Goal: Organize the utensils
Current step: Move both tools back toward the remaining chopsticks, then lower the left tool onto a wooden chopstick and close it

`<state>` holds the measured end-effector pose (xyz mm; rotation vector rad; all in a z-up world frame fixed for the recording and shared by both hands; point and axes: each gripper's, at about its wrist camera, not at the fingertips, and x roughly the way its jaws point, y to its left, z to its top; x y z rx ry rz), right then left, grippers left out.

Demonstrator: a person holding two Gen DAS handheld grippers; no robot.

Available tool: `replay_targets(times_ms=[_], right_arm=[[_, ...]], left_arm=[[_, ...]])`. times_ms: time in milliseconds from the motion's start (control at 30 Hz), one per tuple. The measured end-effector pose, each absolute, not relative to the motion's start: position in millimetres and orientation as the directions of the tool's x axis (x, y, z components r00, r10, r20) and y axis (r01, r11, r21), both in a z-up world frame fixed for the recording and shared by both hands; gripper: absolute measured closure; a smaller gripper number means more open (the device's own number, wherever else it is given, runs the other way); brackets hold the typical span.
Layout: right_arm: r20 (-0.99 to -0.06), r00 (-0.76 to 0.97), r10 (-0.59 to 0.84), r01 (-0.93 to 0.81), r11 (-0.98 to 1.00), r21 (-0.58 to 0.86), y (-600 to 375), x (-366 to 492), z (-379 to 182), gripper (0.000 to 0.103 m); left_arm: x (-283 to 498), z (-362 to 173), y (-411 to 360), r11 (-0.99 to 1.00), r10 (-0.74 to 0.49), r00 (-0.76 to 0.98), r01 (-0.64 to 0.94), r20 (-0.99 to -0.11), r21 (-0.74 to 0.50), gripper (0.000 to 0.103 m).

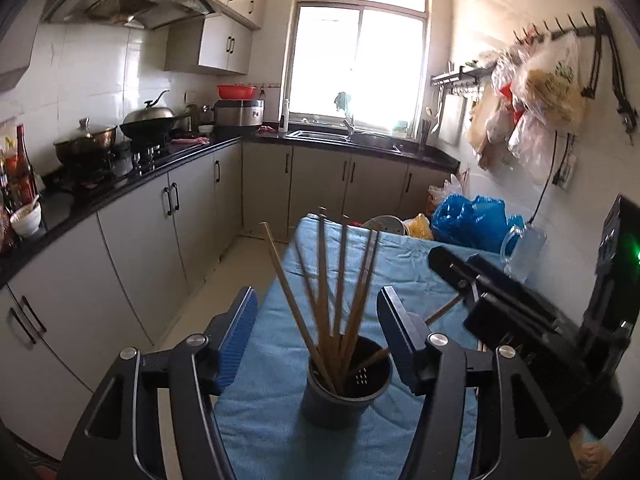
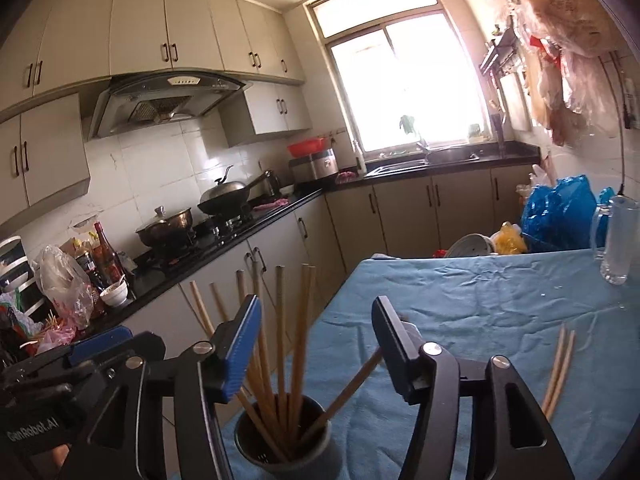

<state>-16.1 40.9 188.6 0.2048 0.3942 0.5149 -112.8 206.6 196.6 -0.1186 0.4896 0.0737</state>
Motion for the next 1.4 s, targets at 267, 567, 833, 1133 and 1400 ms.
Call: replay_targets(times_ms=[267,567,833,1133,1400], right_arm=[[-0.31,0.834,0.457,-0.366,0.878,0.31,-15.1,-37.1,187.3,0.031],[-0.332,0.857,0.393,-0.276,0.896,0.349,-78.6,-47.9,178.4,0.03],[-0.449,0.859,0.246,-0.111,0.946,0.306,-152.3,-43.8,140.8,0.028],[-0.546,0.826,0.142,0.056,0.942,0.33,-221.4,-13.1,86.5,0.028],[-0.541,0.816,0.201,0.073,0.893,0.443,-250.9,-2.8,62.4,0.028]], left_arm=[[-125.2,196.3,169.8,0.997,0.032,0.874,-0.062,-0.485,-0.047,0.039],[-131.6,192.9,130.9,1.0,-0.006,0.865,0.0,-0.503,-0.014,0.038],[-118.2,170.3,88.0,0.994,-0.102,0.816,0.104,-0.569,-0.029,0.036],[-59.9,113.9,20.1,0.967,-0.23,0.686,0.242,-0.69,-0.081,0.037],[31.4,61.7,-29.3,0.945,-0.314,0.555,0.263,-0.77,-0.196,0.062]])
